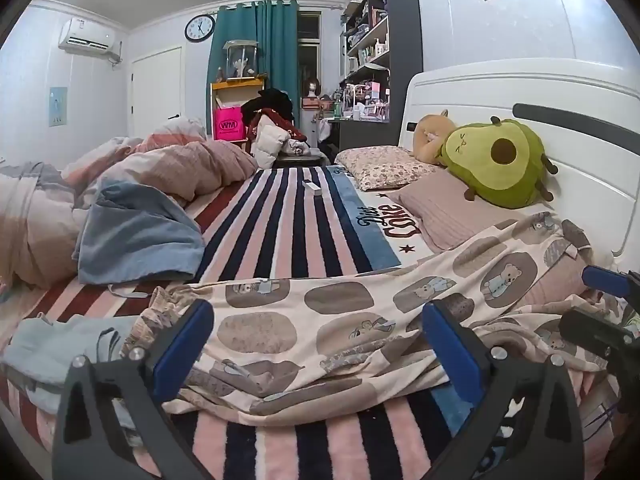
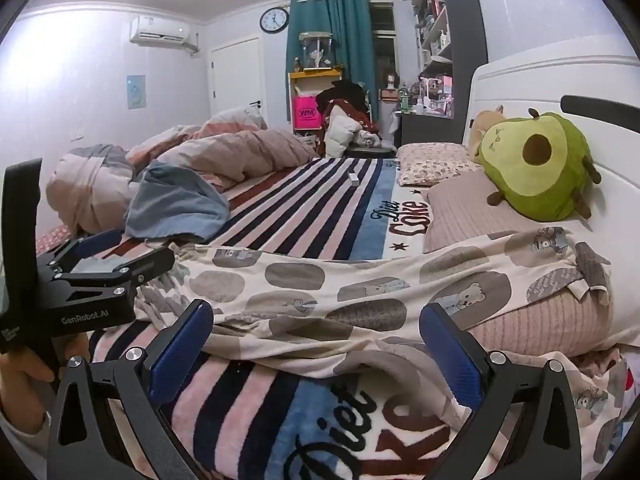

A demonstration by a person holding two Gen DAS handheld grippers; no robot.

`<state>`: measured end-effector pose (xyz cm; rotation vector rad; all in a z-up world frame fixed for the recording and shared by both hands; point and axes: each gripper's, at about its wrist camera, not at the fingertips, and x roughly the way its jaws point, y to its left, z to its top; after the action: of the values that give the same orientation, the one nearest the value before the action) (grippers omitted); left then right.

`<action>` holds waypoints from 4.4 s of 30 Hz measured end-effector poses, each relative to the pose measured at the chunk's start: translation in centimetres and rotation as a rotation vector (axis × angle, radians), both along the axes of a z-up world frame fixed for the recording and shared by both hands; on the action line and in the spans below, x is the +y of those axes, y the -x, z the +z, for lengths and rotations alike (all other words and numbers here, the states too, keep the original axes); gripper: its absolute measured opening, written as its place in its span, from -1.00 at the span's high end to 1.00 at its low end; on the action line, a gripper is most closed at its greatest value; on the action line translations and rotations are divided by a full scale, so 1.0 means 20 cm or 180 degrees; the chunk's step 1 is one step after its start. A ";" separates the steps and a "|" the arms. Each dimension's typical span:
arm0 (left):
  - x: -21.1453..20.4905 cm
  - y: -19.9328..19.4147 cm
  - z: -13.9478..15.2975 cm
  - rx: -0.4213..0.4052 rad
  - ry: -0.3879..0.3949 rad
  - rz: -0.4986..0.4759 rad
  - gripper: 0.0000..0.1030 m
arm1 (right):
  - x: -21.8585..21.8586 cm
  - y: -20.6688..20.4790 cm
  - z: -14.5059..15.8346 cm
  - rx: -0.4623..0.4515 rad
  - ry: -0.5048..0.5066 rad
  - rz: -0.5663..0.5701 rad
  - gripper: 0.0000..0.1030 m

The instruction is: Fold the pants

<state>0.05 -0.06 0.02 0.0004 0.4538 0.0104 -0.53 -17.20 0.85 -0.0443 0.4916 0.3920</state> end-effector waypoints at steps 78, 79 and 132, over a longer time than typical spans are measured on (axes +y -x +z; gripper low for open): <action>-0.04 0.01 -0.01 -0.0018 0.0111 -0.0062 -0.99 | -0.01 0.01 0.00 0.0012 -0.0023 -0.0001 -0.99; -0.04 0.01 -0.01 -0.0018 0.0112 -0.0062 -0.99 | -0.01 0.01 0.00 0.0011 -0.0023 -0.0002 -0.99; 0.13 -0.28 -0.63 0.1153 0.0435 -0.0494 0.81 | -0.62 -0.42 -0.59 0.1323 0.0476 -0.0118 0.80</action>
<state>5.75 2.45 -12.57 -0.0983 0.8150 -0.1758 7.95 -29.57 -11.02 -0.0992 0.9306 0.3275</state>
